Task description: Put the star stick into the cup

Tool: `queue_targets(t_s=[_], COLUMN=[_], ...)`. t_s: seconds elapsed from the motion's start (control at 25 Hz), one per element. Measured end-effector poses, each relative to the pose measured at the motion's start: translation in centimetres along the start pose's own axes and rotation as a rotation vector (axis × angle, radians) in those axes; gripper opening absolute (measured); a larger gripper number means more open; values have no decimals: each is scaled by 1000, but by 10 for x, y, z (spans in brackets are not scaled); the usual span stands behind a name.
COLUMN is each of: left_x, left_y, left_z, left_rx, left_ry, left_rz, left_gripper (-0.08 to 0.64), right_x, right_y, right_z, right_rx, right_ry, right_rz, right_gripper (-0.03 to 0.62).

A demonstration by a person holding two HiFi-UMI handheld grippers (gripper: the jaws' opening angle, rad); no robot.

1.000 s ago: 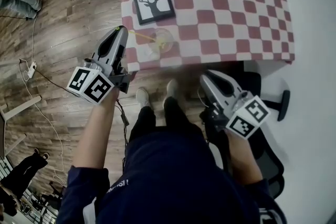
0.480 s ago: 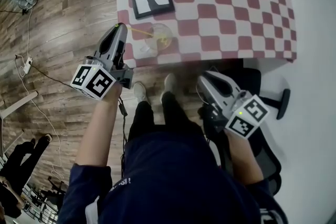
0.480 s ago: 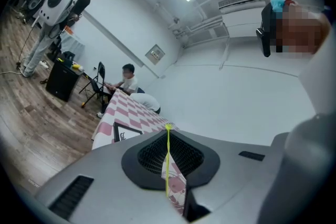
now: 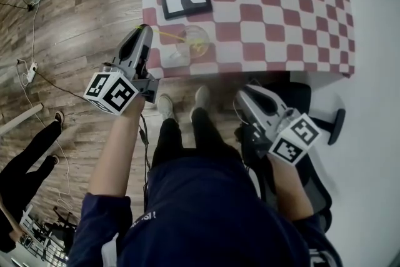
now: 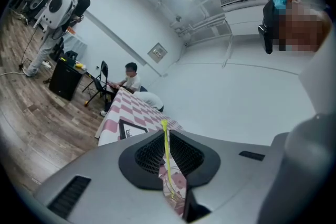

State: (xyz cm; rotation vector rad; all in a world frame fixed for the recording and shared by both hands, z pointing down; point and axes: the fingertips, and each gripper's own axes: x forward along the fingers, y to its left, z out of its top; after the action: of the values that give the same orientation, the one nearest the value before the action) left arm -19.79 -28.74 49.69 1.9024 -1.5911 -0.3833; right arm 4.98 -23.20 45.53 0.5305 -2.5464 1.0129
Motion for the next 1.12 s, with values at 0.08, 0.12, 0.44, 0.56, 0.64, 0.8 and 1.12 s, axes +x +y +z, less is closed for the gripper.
queue_targets(t_s=[0.08,0.12,0.44,0.56,0.64,0.8,1.12], left_x=[0,0,-5,-14,-22,-43,-79], left_y=[1,1,-1,-6,-9,-19,-63], left_z=[-3,-4,-9,-9,-7,1,32], left_rx=[2,3,-2,3,12,32,157], left_ry=[9,11,40,49,56,64,69], left_rz=[-4,-6,-24,-30,-33,-35,-139], left_gripper=[41,42,132,152,156,156,103], right_x=[1,1,7,8,8,9,12], right_y=[0,0,5,10,13,22,53], right_z=[-1,-1,0,6,10,19,36], right_rx=[0,0,-9,-19,-28,-49,-98], right_ry=[4,5,0,-9,-20,-42,-94], right_rz=[1,1,9,10,11,12,23], right_gripper=[51,51,51,51,51,51,51])
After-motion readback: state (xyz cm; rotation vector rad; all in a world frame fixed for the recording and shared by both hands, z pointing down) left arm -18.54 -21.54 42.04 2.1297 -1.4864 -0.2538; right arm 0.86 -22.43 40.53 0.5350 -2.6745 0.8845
